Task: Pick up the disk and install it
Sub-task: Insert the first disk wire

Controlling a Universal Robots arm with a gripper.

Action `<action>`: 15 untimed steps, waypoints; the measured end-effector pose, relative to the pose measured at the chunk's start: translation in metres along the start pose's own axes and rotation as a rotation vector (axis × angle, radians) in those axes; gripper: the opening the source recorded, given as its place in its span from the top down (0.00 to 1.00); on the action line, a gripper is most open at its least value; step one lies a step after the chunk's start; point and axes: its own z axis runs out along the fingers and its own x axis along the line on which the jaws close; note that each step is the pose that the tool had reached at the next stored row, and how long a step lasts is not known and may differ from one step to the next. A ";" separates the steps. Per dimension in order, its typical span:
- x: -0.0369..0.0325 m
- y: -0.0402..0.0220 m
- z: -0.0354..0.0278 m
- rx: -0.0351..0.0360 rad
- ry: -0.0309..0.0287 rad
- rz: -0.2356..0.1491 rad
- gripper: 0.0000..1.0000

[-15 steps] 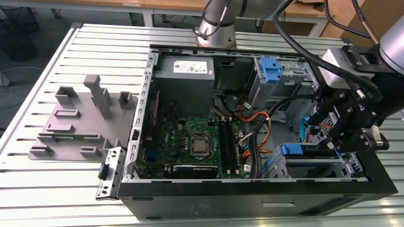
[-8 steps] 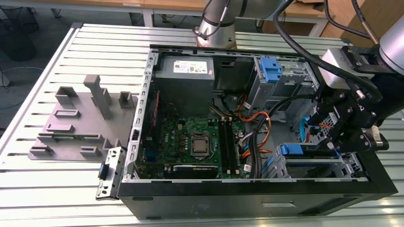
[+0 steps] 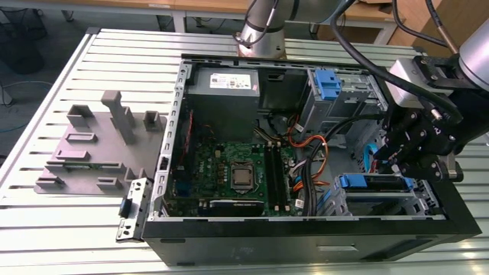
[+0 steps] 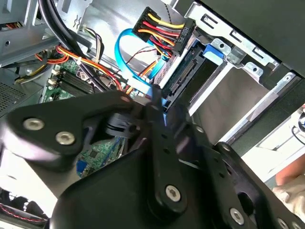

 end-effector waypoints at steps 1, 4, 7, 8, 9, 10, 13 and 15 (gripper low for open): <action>0.0000 0.0000 0.0000 0.0000 0.0000 0.000 0.76; 0.0000 0.0000 0.0001 0.0000 0.0000 0.000 0.82; 0.0000 0.0000 0.0002 0.0000 0.0000 0.000 0.84; 0.0000 0.0000 0.0002 0.0000 0.0000 0.000 0.84; 0.0000 0.0000 0.0002 0.0000 -0.0001 0.000 0.84; 0.0000 0.0000 0.0002 0.0000 0.0000 0.000 0.84; 0.0001 -0.0002 0.0005 0.0011 0.0040 0.017 0.84; 0.0000 -0.0002 0.0004 0.0025 0.0055 0.038 0.84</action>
